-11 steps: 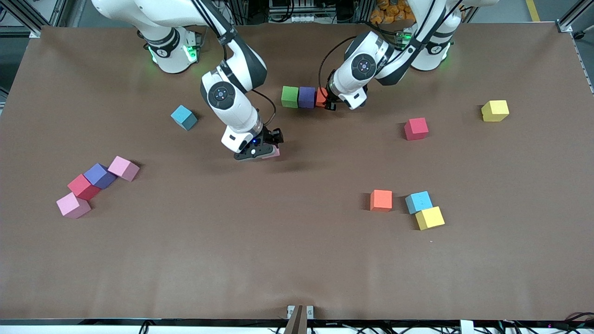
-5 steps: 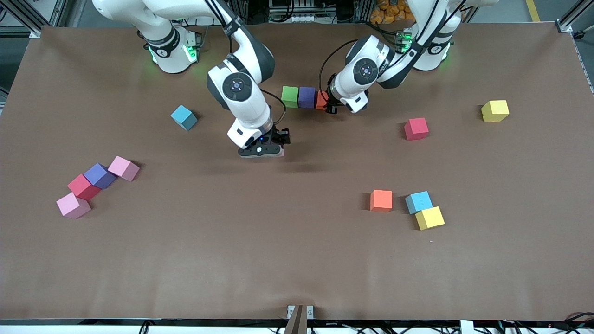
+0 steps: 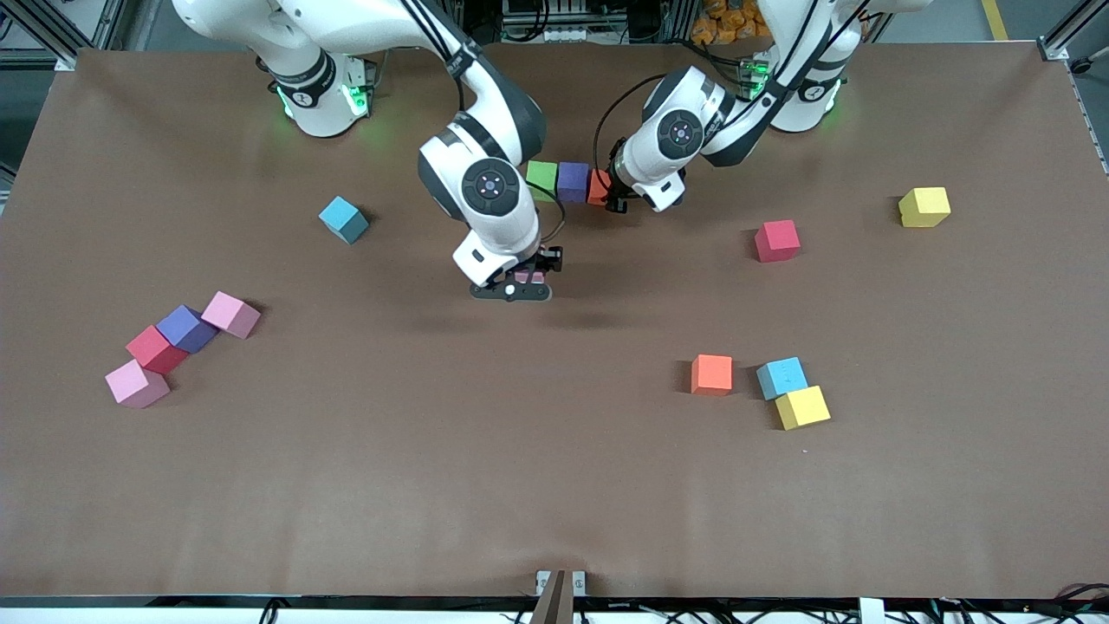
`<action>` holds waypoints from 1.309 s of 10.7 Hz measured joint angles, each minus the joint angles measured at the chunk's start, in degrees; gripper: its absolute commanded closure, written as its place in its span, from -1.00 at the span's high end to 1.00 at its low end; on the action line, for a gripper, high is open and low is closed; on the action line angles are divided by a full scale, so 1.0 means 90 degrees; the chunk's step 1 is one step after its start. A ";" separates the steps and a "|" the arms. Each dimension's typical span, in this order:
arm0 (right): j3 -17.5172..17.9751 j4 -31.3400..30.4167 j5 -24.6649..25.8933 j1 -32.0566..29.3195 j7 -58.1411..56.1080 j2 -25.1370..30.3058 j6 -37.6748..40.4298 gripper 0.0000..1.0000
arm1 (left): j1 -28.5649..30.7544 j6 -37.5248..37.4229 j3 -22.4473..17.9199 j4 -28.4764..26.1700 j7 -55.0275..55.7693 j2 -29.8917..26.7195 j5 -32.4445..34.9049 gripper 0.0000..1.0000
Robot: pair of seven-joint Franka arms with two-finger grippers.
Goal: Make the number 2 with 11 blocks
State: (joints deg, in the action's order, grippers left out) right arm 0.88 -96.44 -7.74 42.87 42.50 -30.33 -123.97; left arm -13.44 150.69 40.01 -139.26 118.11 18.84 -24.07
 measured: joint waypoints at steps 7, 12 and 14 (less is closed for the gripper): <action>-0.0002 0.0002 0.0000 0.0289 0.0034 -0.0147 -0.0696 -0.62 | -0.0019 0.0000 -0.0014 0.0002 -0.0004 0.0114 0.0000 1.00; -0.0001 -0.0079 -0.0005 0.0550 0.0272 -0.0240 -0.0857 -0.62 | -0.0026 -0.0247 -0.0016 0.0070 -0.0071 -0.0040 0.0373 1.00; 0.0000 -0.0088 -0.0005 0.0667 0.0468 -0.0360 -0.0968 -0.62 | -0.0046 -0.0720 -0.0015 0.0126 -0.0057 -0.0249 0.1092 1.00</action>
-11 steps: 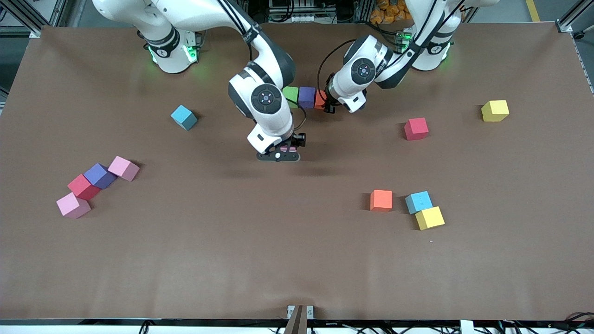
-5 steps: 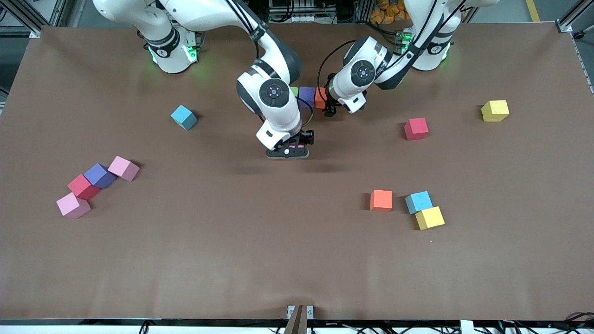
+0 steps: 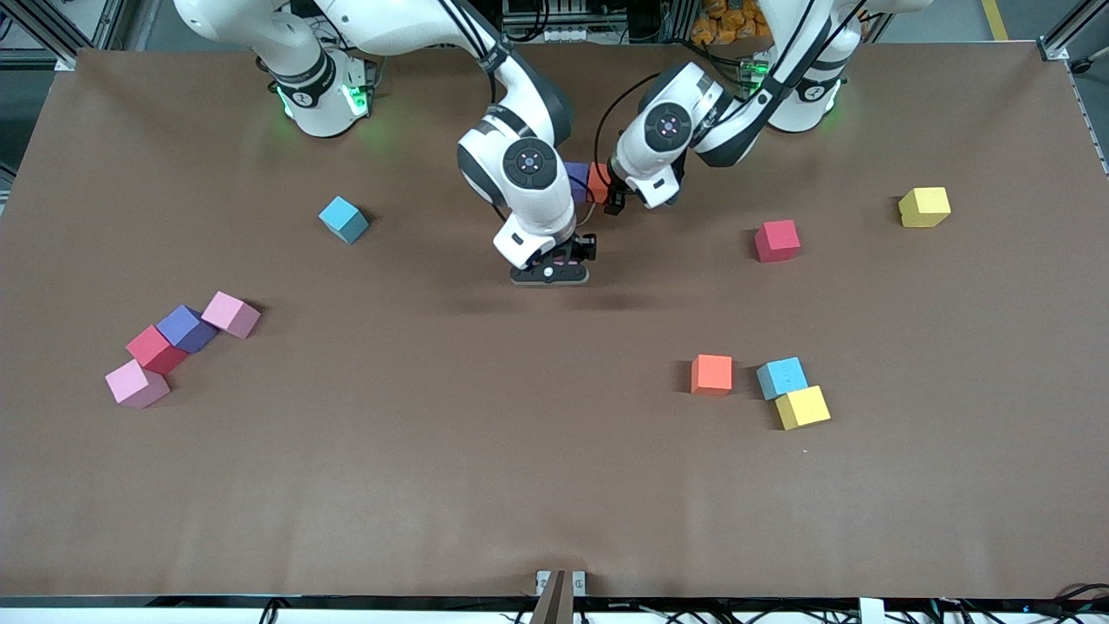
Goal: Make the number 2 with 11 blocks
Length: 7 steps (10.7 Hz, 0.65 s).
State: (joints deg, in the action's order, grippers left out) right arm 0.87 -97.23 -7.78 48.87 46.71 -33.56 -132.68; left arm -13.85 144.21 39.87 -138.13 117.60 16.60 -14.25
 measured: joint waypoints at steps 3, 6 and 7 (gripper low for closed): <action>0.0000 -0.0002 0.0000 0.0054 0.0127 -0.0170 -0.0142 -0.62 | 0.0098 -0.0581 -0.0032 0.0066 -0.0548 -0.0443 0.0145 1.00; -0.0001 -0.0001 0.0000 0.0064 0.0144 -0.0182 -0.0171 -0.62 | 0.0714 -0.1177 -0.0101 0.0283 -0.2057 -0.0882 0.0153 1.00; 0.0001 0.0000 -0.0001 0.0092 0.0197 -0.0189 -0.0191 -0.62 | 0.0810 -0.1362 -0.0216 0.0433 -0.2514 -0.0937 0.0171 1.00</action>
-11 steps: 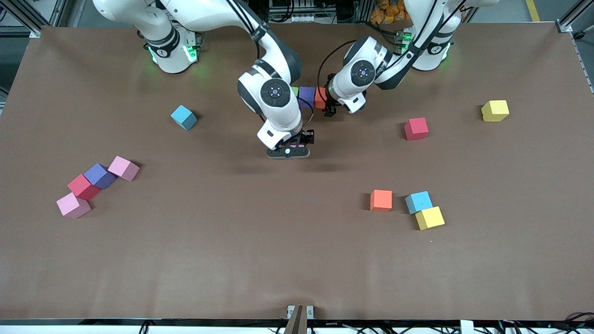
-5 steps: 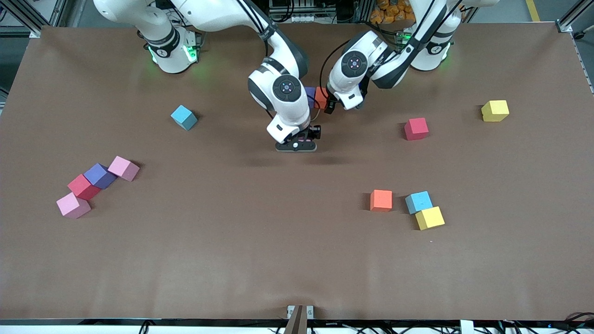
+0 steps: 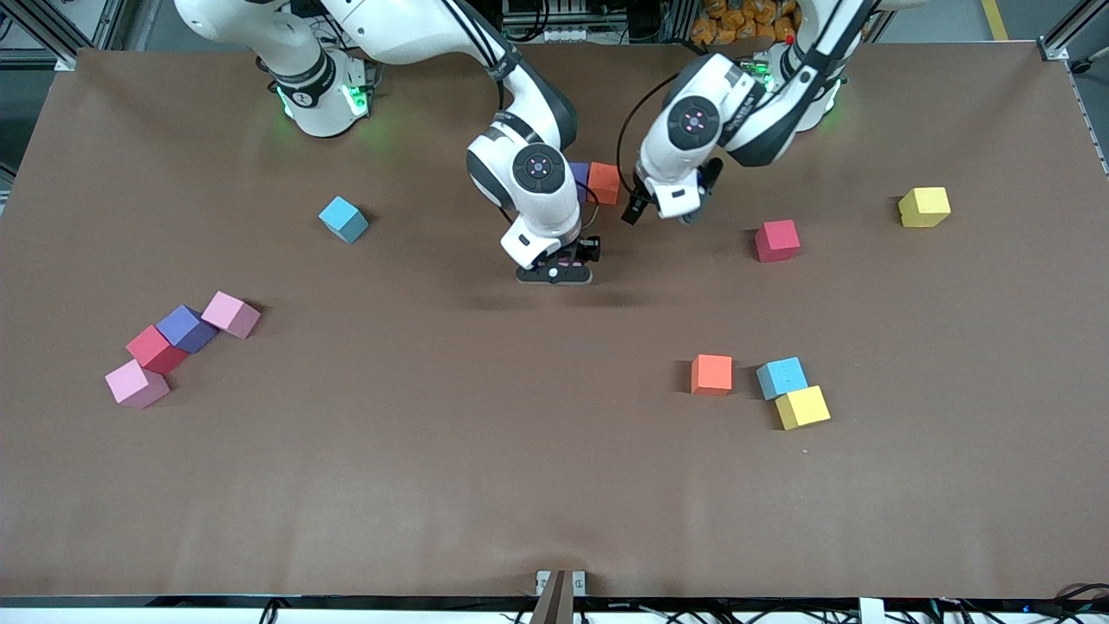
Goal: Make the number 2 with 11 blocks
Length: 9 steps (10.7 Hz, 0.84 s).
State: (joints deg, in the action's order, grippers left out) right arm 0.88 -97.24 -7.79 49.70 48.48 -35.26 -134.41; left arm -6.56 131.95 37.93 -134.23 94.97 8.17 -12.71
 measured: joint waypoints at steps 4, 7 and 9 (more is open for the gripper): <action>0.0001 -0.0001 0.0000 0.0346 0.0306 -0.0149 -0.0223 -0.62 | 0.0055 -0.0348 -0.0940 0.0315 -0.2272 -0.0073 0.0882 1.00; 0.0000 -0.0002 -0.0002 0.0643 0.0689 -0.0157 -0.0223 -0.62 | 0.0072 -0.0434 -0.1678 0.0587 -0.4111 -0.0059 0.1425 1.00; 0.0000 -0.0005 -0.0002 0.0860 0.0920 -0.0183 -0.0236 -0.63 | 0.0088 -0.0446 -0.1951 0.0987 -0.4983 0.0108 0.1442 1.00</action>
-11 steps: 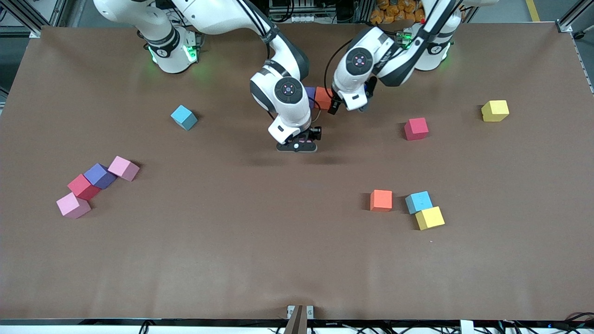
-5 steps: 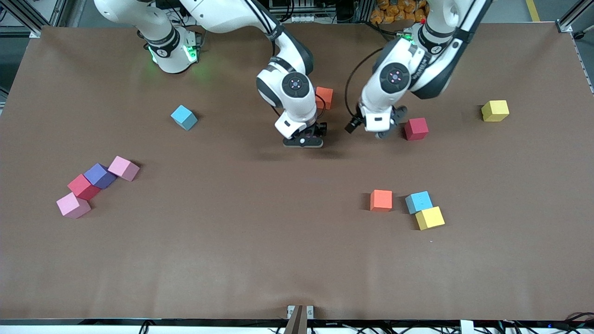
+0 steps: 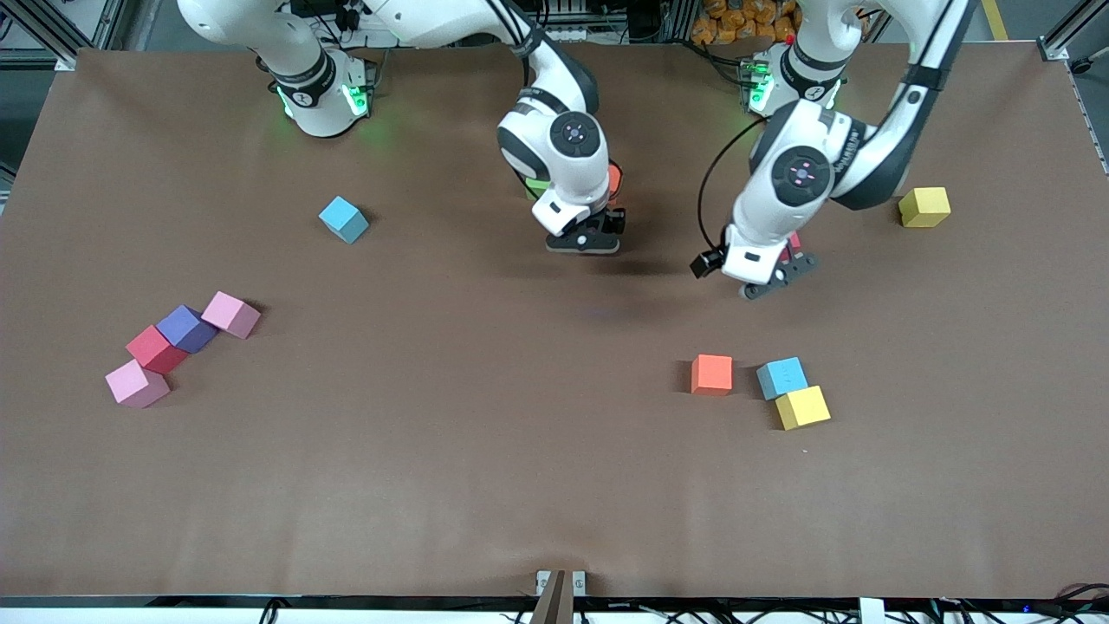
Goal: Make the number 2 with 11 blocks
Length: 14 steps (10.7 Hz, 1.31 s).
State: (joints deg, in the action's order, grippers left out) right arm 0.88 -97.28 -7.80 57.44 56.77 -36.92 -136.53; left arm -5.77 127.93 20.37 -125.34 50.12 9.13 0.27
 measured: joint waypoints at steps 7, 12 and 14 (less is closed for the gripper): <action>-0.0006 -0.0016 0.0000 0.0147 0.0169 -0.0231 -0.0191 -0.63 | -0.0024 -0.0724 -0.0152 0.2345 -0.1717 0.1696 0.0932 1.00; -0.0002 -0.0081 -0.0032 0.0293 0.0320 -0.0238 -0.0273 -0.63 | -0.0057 -0.0738 -0.0270 0.3079 -0.2197 0.2420 0.0943 1.00; -0.0002 -0.0095 -0.0046 0.0383 0.0374 -0.0237 -0.0279 -0.63 | -0.0060 -0.0751 -0.0271 0.3164 -0.2269 0.2604 0.0949 1.00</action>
State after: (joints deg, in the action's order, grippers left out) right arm 0.86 -98.14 -8.22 60.88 60.13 -39.04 -139.03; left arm -6.32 121.18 17.93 -96.87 29.70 32.57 8.81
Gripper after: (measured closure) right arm 0.361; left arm 0.000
